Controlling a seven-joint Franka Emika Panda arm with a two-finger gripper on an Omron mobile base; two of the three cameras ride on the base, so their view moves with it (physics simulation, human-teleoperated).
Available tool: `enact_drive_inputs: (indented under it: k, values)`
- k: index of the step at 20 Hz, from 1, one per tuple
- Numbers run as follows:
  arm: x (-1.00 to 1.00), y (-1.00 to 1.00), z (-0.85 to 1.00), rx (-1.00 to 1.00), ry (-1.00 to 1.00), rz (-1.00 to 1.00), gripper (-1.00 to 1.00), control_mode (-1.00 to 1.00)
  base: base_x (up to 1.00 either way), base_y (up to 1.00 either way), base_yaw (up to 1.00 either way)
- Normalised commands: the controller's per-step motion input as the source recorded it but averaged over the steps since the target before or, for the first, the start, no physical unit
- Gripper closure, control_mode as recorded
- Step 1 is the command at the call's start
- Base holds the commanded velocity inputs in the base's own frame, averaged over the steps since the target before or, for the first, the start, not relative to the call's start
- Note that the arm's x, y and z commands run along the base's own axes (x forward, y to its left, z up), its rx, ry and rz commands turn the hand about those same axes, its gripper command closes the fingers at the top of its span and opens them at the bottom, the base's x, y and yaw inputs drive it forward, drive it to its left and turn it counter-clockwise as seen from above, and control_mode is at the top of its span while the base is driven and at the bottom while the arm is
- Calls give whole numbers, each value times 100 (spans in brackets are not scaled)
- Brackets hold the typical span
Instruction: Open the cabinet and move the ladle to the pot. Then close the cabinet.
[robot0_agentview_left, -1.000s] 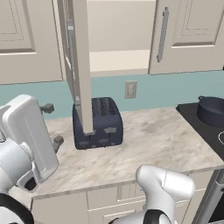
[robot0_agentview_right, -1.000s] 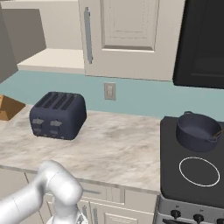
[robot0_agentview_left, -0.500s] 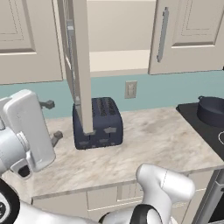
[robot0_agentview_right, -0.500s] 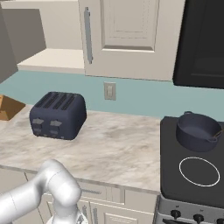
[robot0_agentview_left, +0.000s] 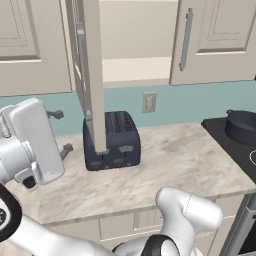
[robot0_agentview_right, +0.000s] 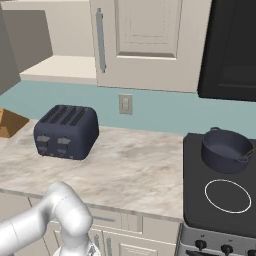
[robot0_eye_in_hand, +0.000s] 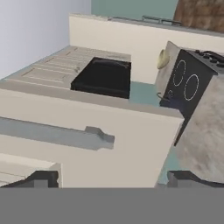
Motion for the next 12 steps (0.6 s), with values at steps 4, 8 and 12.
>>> enact_drive_inputs:
  k: [4, 8, 12]
  values:
    - [47, -19, -6, 0, -7, -2, -100, -100, 0, 0, 0]
    - [39, -24, -10, 0, -8, -1, -100, -100, 0, 0, 0]
    - [38, -21, -21, 0, -9, -1, -100, -100, 0, 0, 0]
